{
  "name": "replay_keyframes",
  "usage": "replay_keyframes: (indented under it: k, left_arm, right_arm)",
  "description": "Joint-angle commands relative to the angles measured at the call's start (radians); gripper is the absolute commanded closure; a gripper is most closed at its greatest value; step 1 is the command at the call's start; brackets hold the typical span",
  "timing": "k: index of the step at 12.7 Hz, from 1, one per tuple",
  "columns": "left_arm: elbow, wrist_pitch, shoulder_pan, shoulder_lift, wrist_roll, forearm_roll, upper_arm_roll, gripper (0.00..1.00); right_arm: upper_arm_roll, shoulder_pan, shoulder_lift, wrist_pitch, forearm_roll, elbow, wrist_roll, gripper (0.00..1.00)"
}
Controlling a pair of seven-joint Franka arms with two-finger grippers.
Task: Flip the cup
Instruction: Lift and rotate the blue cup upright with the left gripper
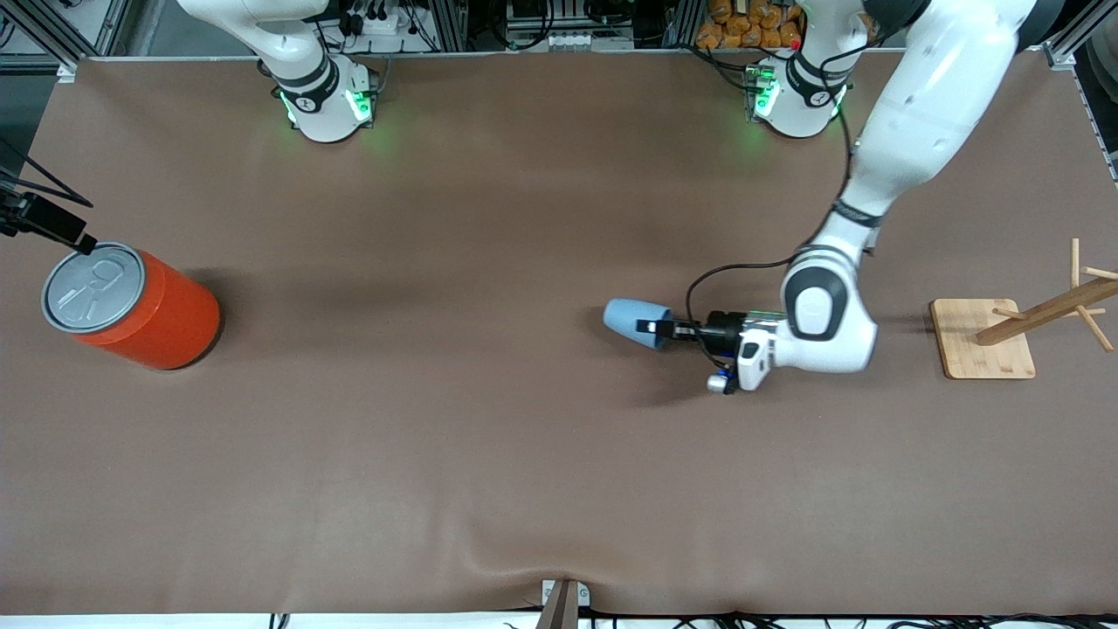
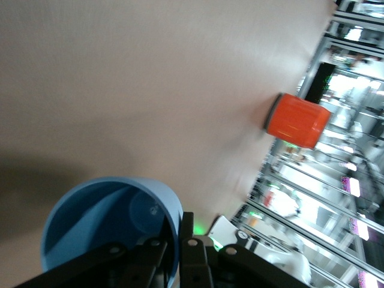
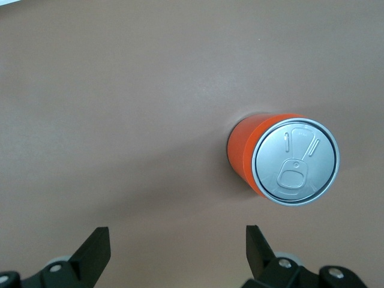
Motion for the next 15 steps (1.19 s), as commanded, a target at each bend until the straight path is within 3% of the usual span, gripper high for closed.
replay_keyframes:
  k: [1, 4, 6, 7, 10, 13, 15]
  left_arm:
    - [0.024, -0.003, -0.009, -0.157, -0.288, 0.269, 0.007, 1.00]
    - [0.027, -0.001, -0.003, -0.237, -0.424, 0.599, 0.010, 1.00]
    - [0.026, 0.003, 0.000, -0.265, -0.594, 0.958, 0.011, 1.00]
    - [0.024, 0.003, -0.003, -0.267, -0.675, 1.066, 0.010, 1.00]
    - [-0.034, 0.083, 0.026, -0.259, -0.814, 1.136, 0.014, 1.00]
    - [-0.192, 0.323, 0.122, -0.287, -0.823, 1.137, 0.014, 1.00]
    - [-0.210, 0.353, 0.147, -0.288, -0.825, 1.137, 0.016, 1.00]
  right_arm:
    - [0.015, -0.020, -0.002, -0.007, 0.001, 0.004, 0.009, 0.00]
    - [0.015, -0.020, -0.002, -0.007, 0.001, 0.004, 0.009, 0.00]
    - [0.015, -0.020, -0.002, -0.007, 0.001, 0.004, 0.009, 0.00]
    - [0.015, -0.020, -0.002, -0.007, 0.003, 0.004, 0.009, 0.00]
    - [-0.008, -0.022, -0.002, -0.009, 0.047, 0.003, 0.007, 0.00]
    - [-0.024, -0.022, -0.002, -0.009, 0.072, 0.001, 0.007, 0.00]
    - [-0.024, -0.017, -0.002, -0.010, 0.072, 0.001, 0.009, 0.00]
